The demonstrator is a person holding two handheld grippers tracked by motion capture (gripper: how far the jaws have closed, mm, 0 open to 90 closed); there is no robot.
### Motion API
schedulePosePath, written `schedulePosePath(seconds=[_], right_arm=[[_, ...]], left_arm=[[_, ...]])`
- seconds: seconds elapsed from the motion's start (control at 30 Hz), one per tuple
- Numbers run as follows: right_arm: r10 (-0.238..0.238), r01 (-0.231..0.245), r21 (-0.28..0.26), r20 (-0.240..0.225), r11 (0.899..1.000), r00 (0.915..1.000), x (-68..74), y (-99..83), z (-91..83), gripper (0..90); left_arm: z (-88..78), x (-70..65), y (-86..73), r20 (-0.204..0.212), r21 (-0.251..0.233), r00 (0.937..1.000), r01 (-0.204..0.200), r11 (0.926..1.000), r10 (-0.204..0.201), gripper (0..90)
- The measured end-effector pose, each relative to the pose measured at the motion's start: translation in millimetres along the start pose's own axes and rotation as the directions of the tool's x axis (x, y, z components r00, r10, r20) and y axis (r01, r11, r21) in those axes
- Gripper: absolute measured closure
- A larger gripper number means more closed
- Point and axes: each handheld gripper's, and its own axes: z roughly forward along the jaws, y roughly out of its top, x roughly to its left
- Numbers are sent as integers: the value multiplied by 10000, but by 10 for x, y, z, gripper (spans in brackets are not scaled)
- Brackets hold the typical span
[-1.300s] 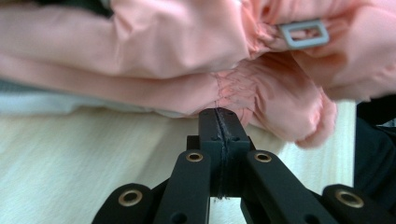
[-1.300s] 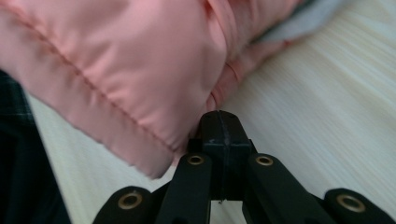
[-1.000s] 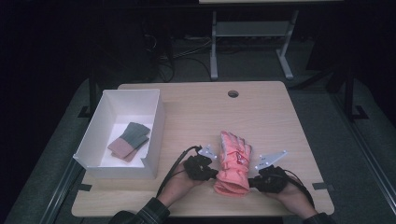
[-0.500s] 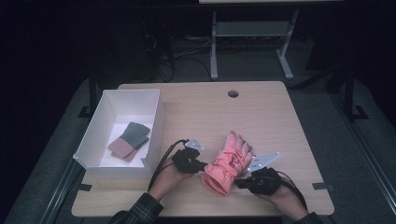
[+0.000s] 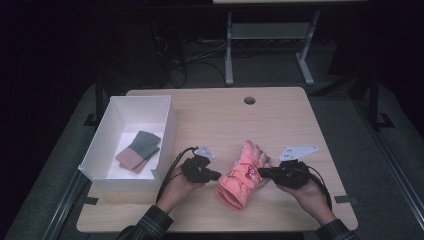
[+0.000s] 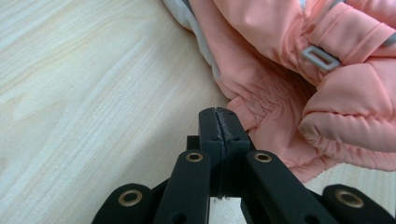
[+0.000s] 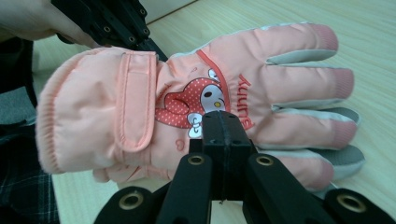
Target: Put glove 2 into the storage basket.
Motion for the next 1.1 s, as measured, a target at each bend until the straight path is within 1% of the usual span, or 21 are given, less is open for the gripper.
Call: schedulePosePath(seconds=[0.07, 0.1, 0.13, 0.2, 0.23, 0.27, 0.3, 0.33, 0.37, 0.43, 0.47, 0.5, 0.57, 0.67, 0.73, 0.8, 0.87, 0.9, 0.97, 1.07, 1.1], right_arm=[[-112, 111, 162, 63, 9998, 9999, 3, 5, 59, 900], [-97, 95, 268, 93, 9996, 9999, 4, -1, 87, 900], [-93, 89, 359, 84, 9993, 9999, -1, -10, 117, 900], [-17, 12, 554, 103, 9985, 9999, -7, -34, 170, 900], [-80, 70, 681, 148, 9977, 9999, -10, -49, 199, 900], [-8, -9, 875, 192, 9962, 9998, -3, -64, 237, 900], [22, -41, 954, 201, 9954, 9998, -1, -73, 257, 900], [-86, 64, 998, 219, 9950, 9997, -7, -90, 292, 900], [21, -47, 1089, 241, 9940, 9997, 1, -91, 307, 900], [-100, 52, 1290, 368, 9916, 9993, 15, -98, 350, 900], [-220, 154, 1479, 436, 9889, 9988, 24, -101, 384, 900], [-303, 224, 1526, 497, 9880, 9983, 28, -106, 406, 900], [-304, 204, 1696, 564, 9853, 9979, 38, -107, 436, 900], [-262, 161, 1742, 557, 9846, 9981, 32, -113, 473, 900], [-317, 199, 1749, 649, 9844, 9974, 46, -115, 484, 900], [-420, 281, 1787, 745, 9835, 9963, 54, -112, 488, 900], [-352, 212, 1782, 756, 9838, 9965, 63, -110, 494, 900], [-342, 201, 1780, 763, 9838, 9965, 61, -110, 494, 900], [-339, 200, 1778, 754, 9839, 9966, 60, -110, 495, 900], [-336, 197, 1781, 749, 9838, 9966, 59, -109, 497, 900], [-341, 203, 1779, 751, 9838, 9966, 59, -109, 497, 900]], left_arm=[[-12, 8, -2, -43, 0, 10000, -16, 10000, 16, 895], [-22, 17, -2, -51, 58, 9999, -99, 9999, 99, 895], [-23, 12, -6, -82, -46, 10000, 29, 10000, -30, 895], [-35, 24, -8, -105, -28, 9999, 6, 10000, -6, 894], [-36, 28, -10, -131, -81, 9999, 54, 10000, -55, 894], [-39, 32, -11, -137, -76, 9999, 54, 10000, -55, 894], [-39, 35, -11, -145, -73, 9999, 48, 10000, -49, 893], [-40, 36, -10, -131, -60, 9999, 63, 10000, -64, 894], [-39, 35, -9, -133, -53, 9999, 61, 10000, -62, 893], [-36, 30, -9, -151, -48, 9999, 53, 10000, -53, 888], [-35, 28, -8, -149, -50, 9999, 44, 10000, -45, 888], [-35, 28, -7, -153, -41, 9999, 43, 10000, -43, 884], [-41, 25, -2, -180, -70, 9998, 67, 10000, -68, 881], [-62, 22, 22, -243, -110, 9997, 67, 9999, -69, 856], [-106, 25, 69, -240, -144, 9997, -100, 9998, 97, 806], [-125, 5, 107, -148, -312, 9999, 32, 9995, -36, 757], [-166, -11, 182, -128, -349, 9997, -203, 9992, 199, 671], [-179, -16, 220, -50, -427, 9998, -217, 9989, 215, 639], [-191, -34, 309, 217, -654, 9997, -51, 9978, 66, 541], [-193, -61, 437, 462, -745, 9988, -137, 9971, 172, 425], [-173, -84, 487, 515, -792, 9985, -167, 9967, 208, 404]])
